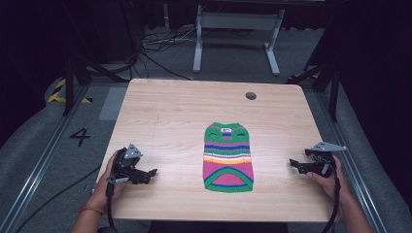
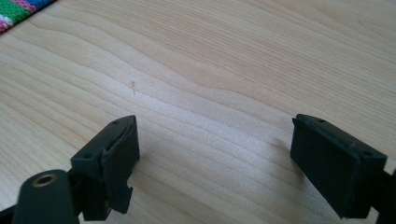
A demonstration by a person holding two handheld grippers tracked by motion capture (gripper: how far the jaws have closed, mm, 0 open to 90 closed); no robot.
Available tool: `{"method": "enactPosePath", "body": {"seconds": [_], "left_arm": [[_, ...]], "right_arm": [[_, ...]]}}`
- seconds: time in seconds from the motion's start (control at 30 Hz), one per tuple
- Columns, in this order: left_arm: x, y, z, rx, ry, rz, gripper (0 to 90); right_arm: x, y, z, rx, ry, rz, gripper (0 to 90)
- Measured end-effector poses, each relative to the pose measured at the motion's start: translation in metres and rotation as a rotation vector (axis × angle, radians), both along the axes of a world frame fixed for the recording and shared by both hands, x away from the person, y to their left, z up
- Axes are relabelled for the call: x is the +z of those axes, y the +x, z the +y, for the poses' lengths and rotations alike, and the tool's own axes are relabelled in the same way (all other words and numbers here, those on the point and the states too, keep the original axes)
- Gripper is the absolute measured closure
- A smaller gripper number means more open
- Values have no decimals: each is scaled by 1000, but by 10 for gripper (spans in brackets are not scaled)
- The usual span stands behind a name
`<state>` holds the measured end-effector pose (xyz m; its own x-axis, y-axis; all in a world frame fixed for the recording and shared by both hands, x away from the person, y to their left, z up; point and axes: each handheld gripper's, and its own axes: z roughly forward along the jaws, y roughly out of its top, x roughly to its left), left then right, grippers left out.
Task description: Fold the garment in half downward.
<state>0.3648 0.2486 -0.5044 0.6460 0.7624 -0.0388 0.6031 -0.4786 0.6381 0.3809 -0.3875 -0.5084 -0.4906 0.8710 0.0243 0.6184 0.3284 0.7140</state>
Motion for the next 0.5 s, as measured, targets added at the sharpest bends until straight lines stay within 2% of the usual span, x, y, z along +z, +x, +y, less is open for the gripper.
{"method": "enactPosePath", "body": {"seconds": [0.1,0.5], "left_arm": [[0,-2,2,-13,0,-6,4],[0,3,8,-10,-6,-7,20]], "right_arm": [[0,0,0,0,0,0,159],[1,1,0,1,-9,12,155]]}}
